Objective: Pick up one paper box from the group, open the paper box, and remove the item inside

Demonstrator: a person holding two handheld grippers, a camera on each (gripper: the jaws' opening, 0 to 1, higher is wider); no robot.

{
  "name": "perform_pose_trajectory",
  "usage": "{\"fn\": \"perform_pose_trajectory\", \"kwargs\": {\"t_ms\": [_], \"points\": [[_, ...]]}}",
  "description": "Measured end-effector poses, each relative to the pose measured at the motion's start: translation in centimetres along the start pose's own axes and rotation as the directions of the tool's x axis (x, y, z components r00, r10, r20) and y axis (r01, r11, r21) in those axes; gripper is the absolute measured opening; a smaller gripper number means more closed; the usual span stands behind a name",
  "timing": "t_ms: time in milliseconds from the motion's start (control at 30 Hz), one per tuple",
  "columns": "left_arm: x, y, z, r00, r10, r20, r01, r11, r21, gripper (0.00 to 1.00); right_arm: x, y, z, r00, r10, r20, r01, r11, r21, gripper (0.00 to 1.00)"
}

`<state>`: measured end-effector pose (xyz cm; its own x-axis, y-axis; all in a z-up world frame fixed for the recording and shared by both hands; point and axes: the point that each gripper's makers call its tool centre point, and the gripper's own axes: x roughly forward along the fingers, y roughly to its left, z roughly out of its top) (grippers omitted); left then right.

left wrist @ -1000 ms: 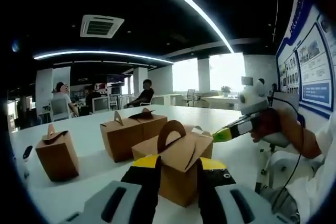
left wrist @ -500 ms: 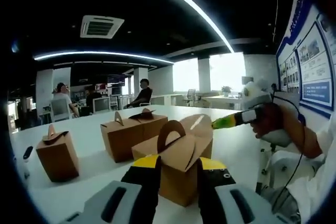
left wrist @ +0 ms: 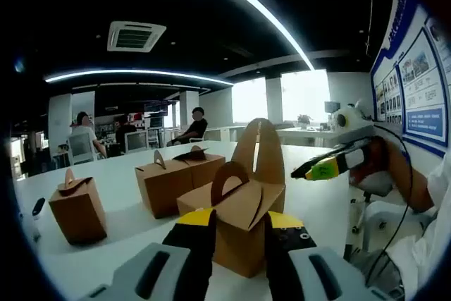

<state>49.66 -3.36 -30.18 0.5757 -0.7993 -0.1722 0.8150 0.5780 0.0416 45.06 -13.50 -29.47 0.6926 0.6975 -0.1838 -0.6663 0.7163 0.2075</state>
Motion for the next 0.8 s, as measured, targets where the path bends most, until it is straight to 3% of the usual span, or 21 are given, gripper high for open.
{"fn": "perform_pose_trajectory", "kwargs": {"t_ms": [100,400,667,800], "points": [[0.0,0.0,0.0,1.0,0.0,-0.001,0.0,1.0,0.002,0.29,-0.1,1.7,0.7,0.999,0.032,0.004,-0.032,0.999,-0.031,0.27],[0.1,0.1,0.0,1.0,0.001,-0.002,-0.001,1.0,0.005,0.29,0.3,2.8,2.8,0.997,0.077,0.027,-0.074,0.994,-0.08,0.27],[0.1,0.1,0.0,1.0,0.001,-0.004,-0.001,1.0,0.007,0.29,2.1,4.2,4.1,0.993,0.115,0.021,-0.112,0.987,-0.116,0.27],[0.1,0.1,0.0,1.0,0.001,-0.003,-0.001,1.0,0.006,0.29,3.7,4.0,4.7,0.995,0.095,0.012,-0.091,0.982,-0.165,0.27]]}}
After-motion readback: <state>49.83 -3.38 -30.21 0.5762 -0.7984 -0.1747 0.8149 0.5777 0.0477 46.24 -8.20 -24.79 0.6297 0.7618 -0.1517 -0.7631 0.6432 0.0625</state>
